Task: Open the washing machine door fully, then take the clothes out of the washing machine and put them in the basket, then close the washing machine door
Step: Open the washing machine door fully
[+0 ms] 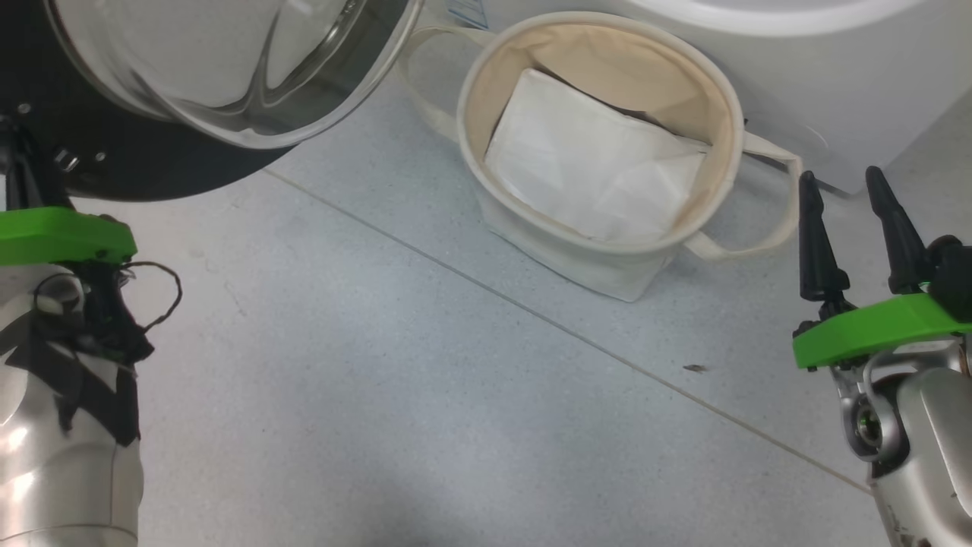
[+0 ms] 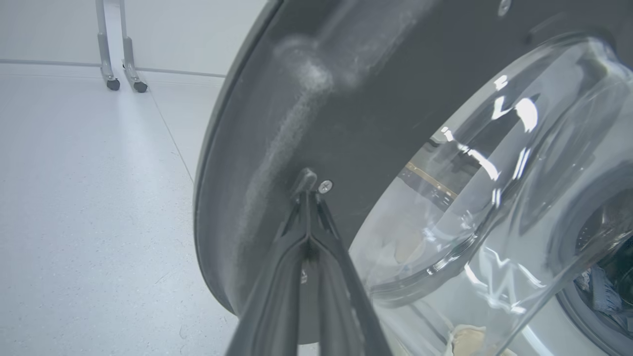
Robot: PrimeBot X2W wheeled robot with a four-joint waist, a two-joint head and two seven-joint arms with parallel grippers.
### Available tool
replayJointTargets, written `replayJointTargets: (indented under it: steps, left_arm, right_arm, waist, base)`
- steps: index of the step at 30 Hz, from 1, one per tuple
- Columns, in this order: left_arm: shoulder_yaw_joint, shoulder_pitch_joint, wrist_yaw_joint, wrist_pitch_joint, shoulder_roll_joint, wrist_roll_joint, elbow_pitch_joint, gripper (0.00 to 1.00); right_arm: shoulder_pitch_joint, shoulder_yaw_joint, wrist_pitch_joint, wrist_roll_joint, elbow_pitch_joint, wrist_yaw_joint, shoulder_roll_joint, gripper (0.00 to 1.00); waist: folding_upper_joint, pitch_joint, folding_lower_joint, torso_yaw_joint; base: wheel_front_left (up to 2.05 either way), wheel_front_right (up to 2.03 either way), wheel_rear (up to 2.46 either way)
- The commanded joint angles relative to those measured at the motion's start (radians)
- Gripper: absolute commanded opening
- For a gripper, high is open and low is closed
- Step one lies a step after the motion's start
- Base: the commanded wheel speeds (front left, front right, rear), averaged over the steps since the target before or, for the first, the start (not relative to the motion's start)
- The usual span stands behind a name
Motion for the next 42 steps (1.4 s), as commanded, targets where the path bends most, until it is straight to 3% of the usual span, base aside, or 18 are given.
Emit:
replayJointTargets:
  steps: [1, 5, 6, 7, 14, 21, 22, 24, 29, 42]
  left_arm:
    - [0.036, -0.024, -0.005, -0.012, 0.052, 0.012, -0.023, 0.0]
    - [0.056, -0.026, -0.03, -0.012, 0.04, 0.047, -0.014, 0.0]
    - [0.05, -0.02, -0.041, -0.012, 0.039, 0.066, -0.013, 0.65]
    - [0.047, -0.014, -0.054, -0.012, 0.039, 0.081, -0.017, 1.0]
    - [0.034, 0.079, -0.125, -0.012, 0.029, 0.124, -0.023, 1.0]
    - [-0.061, 0.24, -0.161, -0.009, 0.032, 0.097, -0.198, 1.0]
    - [-0.15, 0.29, -0.162, -0.001, 0.058, 0.06, -0.281, 1.0]
    - [-0.222, 0.341, -0.162, -0.002, 0.114, 0.033, -0.359, 1.0]
    - [-0.301, 0.431, -0.163, -0.007, 0.236, -0.037, -0.477, 1.0]
    - [-0.343, 0.498, -0.163, 0.038, 0.32, -0.07, -0.476, 1.0]
  right_arm:
    - [0.009, 0.02, 0.004, -0.012, -0.039, 0.001, -0.004, 1.0]
    - [0.011, 0.034, 0.01, -0.012, -0.04, 0.001, 0.0, 1.0]
    - [0.012, 0.038, 0.009, -0.011, -0.037, 0.001, 0.003, 1.0]
    - [0.013, 0.043, 0.006, -0.009, -0.031, 0.001, 0.006, 1.0]
    - [0.033, 0.072, -0.037, 0.006, 0.027, 0.001, 0.037, 1.0]
    - [0.047, 0.085, -0.08, 0.018, 0.06, 0.001, 0.09, 1.0]
    - [0.05, 0.091, -0.088, 0.017, 0.067, 0.001, 0.1, 1.0]
    - [0.052, 0.092, -0.093, 0.014, 0.075, 0.001, 0.107, 1.0]
    - [0.06, 0.088, -0.1, 0.006, 0.096, 0.001, 0.125, 1.0]
    - [0.09, 0.083, -0.102, 0.006, 0.1, 0.001, 0.137, 1.0]
  waist:
    - [0.0, -0.002, 0.0, 0.006]
    - [0.0, -0.015, 0.0, 0.009]
    - [0.0, -0.023, 0.0, 0.007]
    - [0.0, -0.032, 0.0, 0.003]
    - [0.0, -0.116, 0.0, -0.055]
    - [0.0, -0.179, 0.0, -0.168]
    - [0.0, -0.192, 0.0, -0.206]
    - [0.0, -0.202, 0.0, -0.243]
    - [0.0, -0.236, 0.0, -0.334]
    - [0.0, -0.309, 0.0, -0.481]
  base:
    - [0.0, 0.0, 0.0]
    - [0.0, 0.0, 0.0]
    - [0.0, 0.0, 0.0]
    - [0.0, 0.0, 0.0]
    - [0.0, 0.0, 0.0]
    - [0.0, 0.0, 0.0]
    - [0.0, 0.0, 0.0]
    - [0.0, 0.0, 0.0]
    - [0.0, 0.0, 0.0]
    - [0.0, 0.0, 0.0]
